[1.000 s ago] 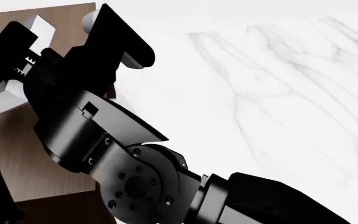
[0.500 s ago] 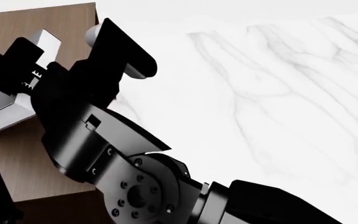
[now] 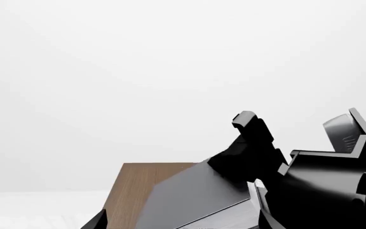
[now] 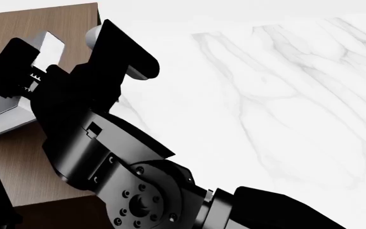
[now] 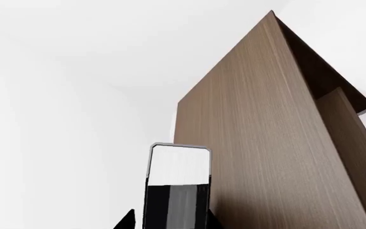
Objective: Pick up the book in the middle and place it on the cabinet shelf.
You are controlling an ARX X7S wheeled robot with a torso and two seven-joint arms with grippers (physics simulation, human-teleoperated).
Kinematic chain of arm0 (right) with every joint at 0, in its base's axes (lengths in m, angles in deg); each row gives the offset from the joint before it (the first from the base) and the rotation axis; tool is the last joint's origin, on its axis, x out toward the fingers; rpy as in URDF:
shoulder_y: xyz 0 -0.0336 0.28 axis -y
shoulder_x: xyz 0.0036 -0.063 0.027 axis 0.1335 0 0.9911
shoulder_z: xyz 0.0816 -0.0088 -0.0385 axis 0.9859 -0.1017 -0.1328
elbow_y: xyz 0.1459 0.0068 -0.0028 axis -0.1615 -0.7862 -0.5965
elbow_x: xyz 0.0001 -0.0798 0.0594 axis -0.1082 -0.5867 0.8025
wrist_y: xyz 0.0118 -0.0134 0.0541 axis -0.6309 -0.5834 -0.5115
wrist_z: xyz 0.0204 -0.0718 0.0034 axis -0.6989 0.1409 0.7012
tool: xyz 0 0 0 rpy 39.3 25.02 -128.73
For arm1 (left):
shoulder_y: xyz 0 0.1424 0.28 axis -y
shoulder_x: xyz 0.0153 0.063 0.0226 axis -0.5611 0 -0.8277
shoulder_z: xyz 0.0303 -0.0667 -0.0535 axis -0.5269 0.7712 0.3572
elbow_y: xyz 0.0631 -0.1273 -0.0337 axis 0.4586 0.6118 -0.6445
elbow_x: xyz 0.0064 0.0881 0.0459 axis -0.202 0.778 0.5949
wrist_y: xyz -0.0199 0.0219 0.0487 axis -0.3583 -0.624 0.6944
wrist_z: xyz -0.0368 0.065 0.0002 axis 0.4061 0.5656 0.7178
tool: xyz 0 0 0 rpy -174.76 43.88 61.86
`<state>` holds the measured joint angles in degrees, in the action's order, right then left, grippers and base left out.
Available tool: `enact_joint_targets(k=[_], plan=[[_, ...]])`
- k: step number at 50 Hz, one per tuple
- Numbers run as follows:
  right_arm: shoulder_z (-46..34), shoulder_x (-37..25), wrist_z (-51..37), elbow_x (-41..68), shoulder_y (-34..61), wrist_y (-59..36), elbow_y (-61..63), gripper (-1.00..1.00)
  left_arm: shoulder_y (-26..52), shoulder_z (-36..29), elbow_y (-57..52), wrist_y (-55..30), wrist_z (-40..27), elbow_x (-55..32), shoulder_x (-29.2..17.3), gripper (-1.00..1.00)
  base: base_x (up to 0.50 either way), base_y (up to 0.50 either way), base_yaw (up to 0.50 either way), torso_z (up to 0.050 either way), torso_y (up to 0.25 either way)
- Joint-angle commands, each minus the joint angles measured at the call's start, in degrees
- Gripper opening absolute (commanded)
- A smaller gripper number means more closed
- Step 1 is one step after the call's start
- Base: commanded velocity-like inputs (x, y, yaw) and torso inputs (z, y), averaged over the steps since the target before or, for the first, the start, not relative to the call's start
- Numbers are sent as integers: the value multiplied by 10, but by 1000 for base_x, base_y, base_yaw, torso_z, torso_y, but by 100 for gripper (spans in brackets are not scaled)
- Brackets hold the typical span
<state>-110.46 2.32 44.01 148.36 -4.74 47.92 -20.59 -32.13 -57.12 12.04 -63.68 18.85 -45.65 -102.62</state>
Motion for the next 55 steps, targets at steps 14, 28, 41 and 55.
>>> enact_joint_targets(k=[14,28,41,55], plan=[[3,-4,9,-14,0,-1,0,100,5,-1,-2,-4,-3,-3,1,100,0,0,0,0,0],[5,-20,14,-8,-10,3,-17,100,5,-4,-1,-5,-2,-2,3,100,0,0,0,0,1],[12,-45,21,-4,-13,2,-27,100,1,-10,6,-2,3,5,8,100,0,0,0,0,1],[18,-92,2,-6,-7,-3,6,100,0,-5,4,2,0,2,1,100,0,0,0,0,1]])
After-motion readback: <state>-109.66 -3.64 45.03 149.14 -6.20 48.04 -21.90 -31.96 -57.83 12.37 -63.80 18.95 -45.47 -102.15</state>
